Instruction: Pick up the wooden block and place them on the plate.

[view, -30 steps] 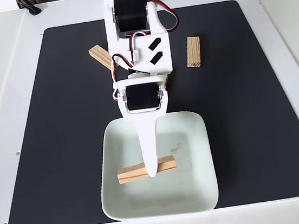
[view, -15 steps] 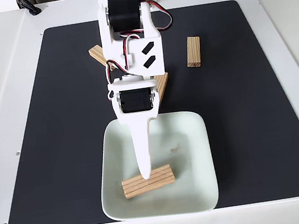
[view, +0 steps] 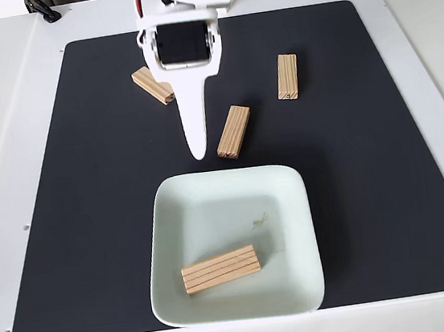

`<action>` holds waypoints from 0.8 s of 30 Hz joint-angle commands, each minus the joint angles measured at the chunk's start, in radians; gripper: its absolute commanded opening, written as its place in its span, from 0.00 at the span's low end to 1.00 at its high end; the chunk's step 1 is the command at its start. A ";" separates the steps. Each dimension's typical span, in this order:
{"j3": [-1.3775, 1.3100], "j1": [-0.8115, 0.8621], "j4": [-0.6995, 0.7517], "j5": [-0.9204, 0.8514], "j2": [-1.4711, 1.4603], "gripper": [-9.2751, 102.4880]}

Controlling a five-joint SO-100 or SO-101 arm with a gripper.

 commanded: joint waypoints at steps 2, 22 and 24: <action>0.255 0.002 0.006 -0.006 0.273 0.08; 1.026 0.078 0.052 0.046 1.089 0.08; 1.017 0.114 0.140 0.103 1.144 0.08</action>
